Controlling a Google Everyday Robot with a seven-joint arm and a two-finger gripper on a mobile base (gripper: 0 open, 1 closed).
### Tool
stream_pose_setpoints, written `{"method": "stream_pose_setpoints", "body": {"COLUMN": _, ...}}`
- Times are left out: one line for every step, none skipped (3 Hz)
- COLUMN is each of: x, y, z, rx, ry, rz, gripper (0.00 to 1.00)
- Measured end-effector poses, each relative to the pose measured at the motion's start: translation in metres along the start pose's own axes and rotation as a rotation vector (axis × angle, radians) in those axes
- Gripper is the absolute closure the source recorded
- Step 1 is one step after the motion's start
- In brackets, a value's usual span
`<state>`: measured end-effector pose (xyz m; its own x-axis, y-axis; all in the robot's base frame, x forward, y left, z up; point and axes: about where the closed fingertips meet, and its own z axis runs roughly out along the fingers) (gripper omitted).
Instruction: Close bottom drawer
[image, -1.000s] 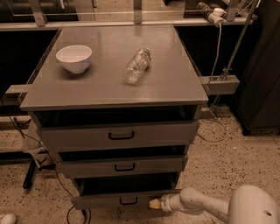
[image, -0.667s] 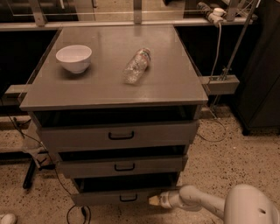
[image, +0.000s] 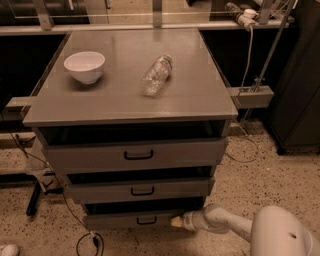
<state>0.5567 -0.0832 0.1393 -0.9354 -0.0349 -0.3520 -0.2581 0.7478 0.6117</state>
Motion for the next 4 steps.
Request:
{"method": "stream_pose_setpoints", "body": {"x": -0.024, "y": -0.006, "z": -0.014, "rx": 0.024, "ry": -0.043, "rz": -0.002, "gripper": 1.0}}
{"method": "stream_pose_setpoints", "body": {"x": -0.041, "y": -0.004, "z": -0.018, "rx": 0.027, "ry": -0.064, "rz": -0.021, "gripper": 1.0}}
{"method": "stream_pose_setpoints", "body": {"x": -0.039, "y": -0.003, "z": -0.018, "rx": 0.028, "ry": -0.055, "rz": -0.019, "gripper": 1.0}}
{"method": "stream_pose_setpoints", "body": {"x": -0.014, "y": -0.009, "z": -0.043, "rx": 0.064, "ry": -0.024, "rz": 0.026, "gripper": 1.0}}
